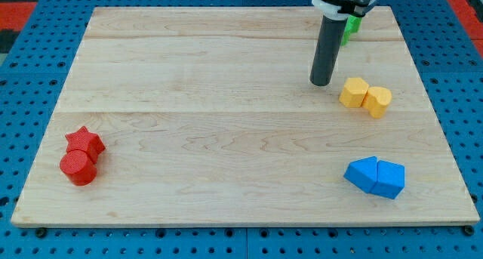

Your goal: Keep yellow blocks in between red blocks and green blocks

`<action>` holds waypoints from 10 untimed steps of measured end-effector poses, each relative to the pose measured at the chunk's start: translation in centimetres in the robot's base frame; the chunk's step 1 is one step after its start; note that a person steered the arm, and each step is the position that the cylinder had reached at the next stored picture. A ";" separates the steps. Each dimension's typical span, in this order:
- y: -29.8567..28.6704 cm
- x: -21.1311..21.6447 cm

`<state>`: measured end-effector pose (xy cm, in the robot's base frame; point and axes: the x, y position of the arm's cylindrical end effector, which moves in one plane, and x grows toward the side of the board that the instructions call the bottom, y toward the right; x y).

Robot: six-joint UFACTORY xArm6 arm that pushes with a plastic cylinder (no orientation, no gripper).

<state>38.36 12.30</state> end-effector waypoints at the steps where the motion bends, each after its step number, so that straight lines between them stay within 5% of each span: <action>1: 3.4 -1.2; 2: 9.9 -4.3; 4: 14.3 0.3; 6: 7.7 6.6; 8: -2.3 5.2; 10: -1.5 6.4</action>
<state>44.74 10.84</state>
